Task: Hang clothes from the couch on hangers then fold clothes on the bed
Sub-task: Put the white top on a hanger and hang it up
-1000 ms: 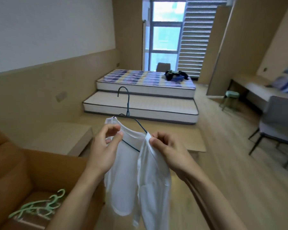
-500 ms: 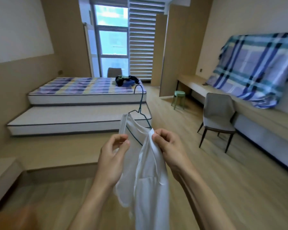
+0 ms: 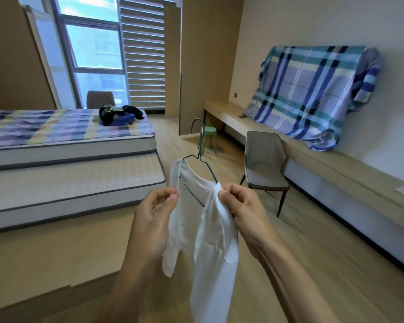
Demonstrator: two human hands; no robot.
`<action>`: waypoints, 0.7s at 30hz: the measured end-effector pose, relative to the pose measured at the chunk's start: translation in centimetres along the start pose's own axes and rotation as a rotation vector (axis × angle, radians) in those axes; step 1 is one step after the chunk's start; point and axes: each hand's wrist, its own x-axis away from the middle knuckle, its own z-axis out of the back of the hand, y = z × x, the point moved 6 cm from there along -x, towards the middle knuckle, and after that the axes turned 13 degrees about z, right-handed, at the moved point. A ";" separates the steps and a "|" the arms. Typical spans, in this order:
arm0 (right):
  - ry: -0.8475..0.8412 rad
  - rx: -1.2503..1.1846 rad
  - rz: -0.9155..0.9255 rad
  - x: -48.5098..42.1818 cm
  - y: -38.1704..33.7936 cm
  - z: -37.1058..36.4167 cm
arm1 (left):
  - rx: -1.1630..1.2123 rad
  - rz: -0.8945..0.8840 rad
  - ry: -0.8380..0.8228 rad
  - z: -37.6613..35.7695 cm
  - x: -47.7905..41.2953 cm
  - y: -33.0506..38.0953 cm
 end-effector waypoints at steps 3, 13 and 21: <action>0.034 0.011 0.008 -5.4 2.6 3.1 | -0.034 -0.013 -0.032 -3.7 -5.2 0.2; -0.018 0.075 0.094 -25.2 13.6 13.2 | -0.146 -0.094 0.031 -17.7 -25.3 0.7; -0.089 0.119 0.140 -42.8 19.7 19.8 | -0.190 -0.139 0.127 -25.7 -40.5 3.2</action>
